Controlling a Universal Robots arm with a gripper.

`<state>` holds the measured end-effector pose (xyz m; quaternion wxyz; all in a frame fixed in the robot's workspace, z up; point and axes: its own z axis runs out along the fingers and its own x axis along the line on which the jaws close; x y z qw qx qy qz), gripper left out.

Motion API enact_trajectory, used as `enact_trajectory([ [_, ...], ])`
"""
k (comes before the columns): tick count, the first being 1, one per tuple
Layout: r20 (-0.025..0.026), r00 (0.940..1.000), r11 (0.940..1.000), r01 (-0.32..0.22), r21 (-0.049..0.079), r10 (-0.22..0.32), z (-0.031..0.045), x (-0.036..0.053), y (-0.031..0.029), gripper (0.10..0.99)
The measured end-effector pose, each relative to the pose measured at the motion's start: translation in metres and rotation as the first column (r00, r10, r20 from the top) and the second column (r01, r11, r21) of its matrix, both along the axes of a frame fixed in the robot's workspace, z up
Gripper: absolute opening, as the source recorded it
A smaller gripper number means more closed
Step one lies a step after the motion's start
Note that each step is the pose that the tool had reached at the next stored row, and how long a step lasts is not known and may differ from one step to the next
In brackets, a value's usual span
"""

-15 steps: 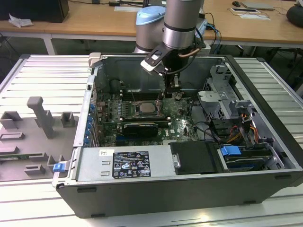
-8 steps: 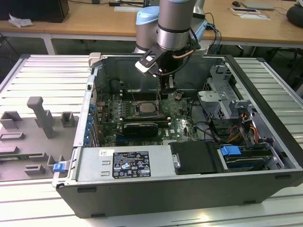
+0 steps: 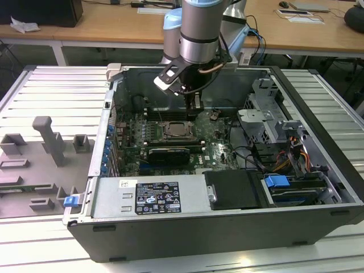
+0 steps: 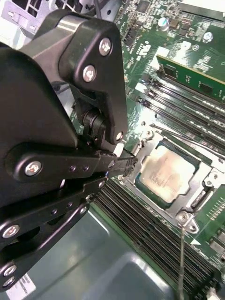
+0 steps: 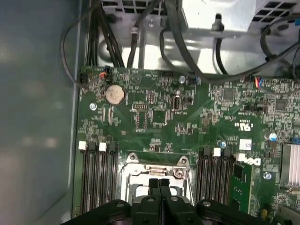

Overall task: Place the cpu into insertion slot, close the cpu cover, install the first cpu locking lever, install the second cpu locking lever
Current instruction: 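Close the cpu cover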

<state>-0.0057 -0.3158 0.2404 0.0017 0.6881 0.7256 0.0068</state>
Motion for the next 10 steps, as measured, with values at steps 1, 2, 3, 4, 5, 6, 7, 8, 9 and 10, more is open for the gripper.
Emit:
enact_trajectory([
  [1, -0.0001, 1.0000, 1.0000, 0.000, 0.000, 0.000, -0.0003, -0.0024, 0.0000, 0.110],
  [2, 0.0001, 1.0000, 1.0000, 0.000, 0.000, 0.000, -0.0007, -0.0041, 0.0000, 0.110],
  [3, 0.0000, 1.0000, 1.0000, 0.000, 0.000, 0.000, -0.0010, -0.0054, 0.0000, 0.110],
  [4, 0.0001, 1.0000, 1.0000, 0.000, 0.000, 0.000, -0.0013, -0.0064, 0.0000, 0.110],
  [5, 0.0000, 1.0000, 1.0000, 0.000, 0.000, 0.000, -0.0016, -0.0075, 0.0001, 0.110],
  [6, 0.0001, 1.0000, 1.0000, 0.000, 0.000, 0.000, -0.0022, -0.0092, 0.0001, 0.110],
  [7, 0.0000, 1.0000, 1.0000, 0.000, 0.000, 0.000, -0.0029, -0.0114, 0.0002, 0.110],
  [8, 0.0001, 1.0000, 1.0000, 0.000, 0.000, 0.000, -0.0033, -0.0123, 0.0002, 0.110],
  [9, 0.0001, 1.0000, 1.0000, 0.000, 0.000, 0.000, -0.0040, -0.0136, 0.0003, 0.110],
  [10, 0.0000, 1.0000, 1.0000, 0.000, 0.000, 0.000, -0.0060, -0.0163, 0.0003, 0.110],
])
